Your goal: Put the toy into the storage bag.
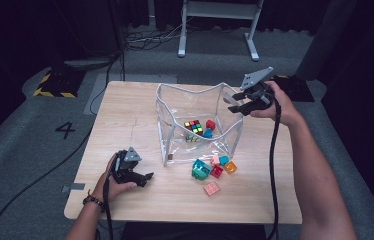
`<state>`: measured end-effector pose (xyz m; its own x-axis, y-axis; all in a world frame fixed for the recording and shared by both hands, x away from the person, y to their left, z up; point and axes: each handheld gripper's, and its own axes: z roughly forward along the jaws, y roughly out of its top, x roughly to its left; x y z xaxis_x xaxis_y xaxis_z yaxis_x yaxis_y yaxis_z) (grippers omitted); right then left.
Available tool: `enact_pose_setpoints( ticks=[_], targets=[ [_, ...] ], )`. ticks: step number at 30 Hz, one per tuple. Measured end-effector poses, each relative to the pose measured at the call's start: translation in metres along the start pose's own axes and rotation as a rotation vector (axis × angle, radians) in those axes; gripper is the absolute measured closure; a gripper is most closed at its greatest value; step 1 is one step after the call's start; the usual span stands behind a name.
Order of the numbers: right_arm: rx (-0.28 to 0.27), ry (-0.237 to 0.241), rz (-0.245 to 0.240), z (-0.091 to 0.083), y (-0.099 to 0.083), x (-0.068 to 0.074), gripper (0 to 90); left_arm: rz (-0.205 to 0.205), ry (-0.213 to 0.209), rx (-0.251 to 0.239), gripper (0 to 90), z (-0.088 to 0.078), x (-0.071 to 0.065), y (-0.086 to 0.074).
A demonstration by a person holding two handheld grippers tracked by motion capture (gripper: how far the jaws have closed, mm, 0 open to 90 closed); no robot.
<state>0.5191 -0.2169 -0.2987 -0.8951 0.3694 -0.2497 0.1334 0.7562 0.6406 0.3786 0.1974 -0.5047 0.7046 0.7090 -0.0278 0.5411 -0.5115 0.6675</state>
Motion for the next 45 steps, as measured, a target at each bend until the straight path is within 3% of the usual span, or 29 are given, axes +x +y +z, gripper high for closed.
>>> enact_pose_setpoints(
  ticks=[4,9,14,18,21,32,34,37,40,45],
  targets=[
    [-0.080,-0.044,0.049,-0.015,-0.006,0.008,43.2,0.000,-0.002,0.003,6.7,0.000,0.000,0.000],
    [-0.177,-0.145,0.100,-0.038,-0.020,0.019,34.5,0.000,-0.002,0.003,6.7,0.000,0.000,0.000],
    [-0.224,-0.209,0.157,-0.054,-0.040,0.029,30.8,-0.001,-0.002,0.003,6.7,0.000,0.000,0.000],
    [-0.268,-0.215,0.201,-0.062,-0.065,0.041,30.8,0.000,-0.002,0.003,6.7,0.000,0.000,0.000],
    [-0.265,-0.233,0.221,-0.060,-0.083,0.051,30.8,-0.001,-0.002,0.002,6.7,0.000,0.000,0.000],
    [-0.222,-0.199,0.248,-0.031,-0.139,0.094,30.2,-0.001,-0.002,0.003,6.7,0.000,0.000,0.000],
    [-0.229,-0.169,0.265,-0.023,-0.147,0.102,30.4,-0.001,-0.002,0.003,6.7,0.000,0.000,0.000],
    [-0.230,-0.143,0.295,-0.010,-0.154,0.112,31.3,0.000,-0.001,0.003,6.7,0.000,0.000,0.000],
    [-0.184,-0.136,0.281,0.006,-0.158,0.122,31.1,-0.001,-0.001,0.003,6.7,0.000,0.000,0.000],
    [-0.172,-0.047,0.302,0.032,-0.163,0.136,31.7,0.000,-0.001,0.003,6.7,0.000,0.000,0.000]
  ],
)
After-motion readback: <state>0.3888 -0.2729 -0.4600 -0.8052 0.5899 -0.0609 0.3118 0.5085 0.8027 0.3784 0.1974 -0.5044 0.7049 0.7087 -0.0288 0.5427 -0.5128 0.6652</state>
